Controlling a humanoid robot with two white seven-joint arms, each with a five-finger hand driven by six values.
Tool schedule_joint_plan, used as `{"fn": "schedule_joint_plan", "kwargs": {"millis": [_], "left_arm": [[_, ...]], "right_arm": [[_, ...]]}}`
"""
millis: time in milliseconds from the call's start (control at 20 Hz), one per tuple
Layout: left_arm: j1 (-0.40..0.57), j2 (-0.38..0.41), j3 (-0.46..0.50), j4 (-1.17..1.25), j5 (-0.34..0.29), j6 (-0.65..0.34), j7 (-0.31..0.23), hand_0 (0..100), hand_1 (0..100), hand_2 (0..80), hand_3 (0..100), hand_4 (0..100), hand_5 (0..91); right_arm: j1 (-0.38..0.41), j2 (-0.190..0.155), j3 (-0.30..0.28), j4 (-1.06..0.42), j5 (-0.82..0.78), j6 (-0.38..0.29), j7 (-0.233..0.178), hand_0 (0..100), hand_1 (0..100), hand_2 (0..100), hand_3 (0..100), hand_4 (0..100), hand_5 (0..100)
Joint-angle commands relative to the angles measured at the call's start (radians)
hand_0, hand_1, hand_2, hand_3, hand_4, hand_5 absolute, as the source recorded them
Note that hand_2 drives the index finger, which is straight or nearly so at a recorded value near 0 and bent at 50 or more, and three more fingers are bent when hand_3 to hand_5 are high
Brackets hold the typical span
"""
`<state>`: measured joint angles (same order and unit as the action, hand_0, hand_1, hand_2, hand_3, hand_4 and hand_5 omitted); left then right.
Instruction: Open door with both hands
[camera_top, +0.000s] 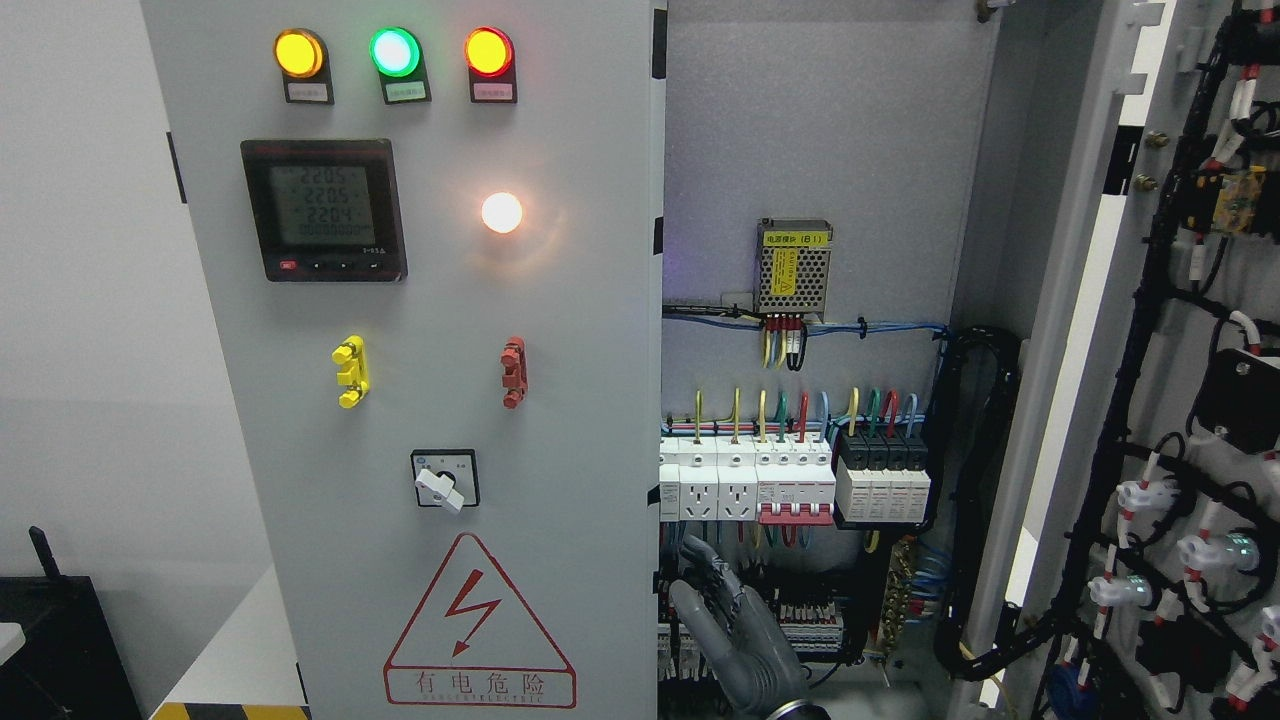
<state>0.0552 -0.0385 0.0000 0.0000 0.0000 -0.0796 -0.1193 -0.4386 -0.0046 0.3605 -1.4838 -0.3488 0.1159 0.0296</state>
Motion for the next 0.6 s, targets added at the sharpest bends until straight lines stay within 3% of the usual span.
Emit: {"fn": "schedule_joint_plan", "kwargs": {"millis": [0,100,250,551], "left_arm": [[0.000,0.000,0.002,-0.003,-0.014,0.000,0.001,12,39,0.0,0,0,0.0],[0.000,-0.001,0.002,-0.003,-0.014,0.000,0.000,12,39,0.0,0,0,0.0],[0.000,0.000,0.002,-0.003,-0.014,0.000,0.000,12,39,0.0,0,0,0.0],[0.000,0.000,0.002,-0.003,-0.014,0.000,0.001,12,39,0.0,0,0,0.0]], "right_arm": [[-0.003,-0.018,-0.005,0.030,-0.010,-0.007,0.018,12,39,0,0,0,0],[-0.008,-0.020,-0.006,0.031,-0.010,-0.007,0.029,12,39,0,0,0,0],[-0.015,-0.026,-0.009,0.033,-0.010,0.001,0.084,12,39,0,0,0,0],[-0.031,-0.038,-0.015,0.042,-0.012,-0.001,0.104,12,39,0,0,0,0]]}}
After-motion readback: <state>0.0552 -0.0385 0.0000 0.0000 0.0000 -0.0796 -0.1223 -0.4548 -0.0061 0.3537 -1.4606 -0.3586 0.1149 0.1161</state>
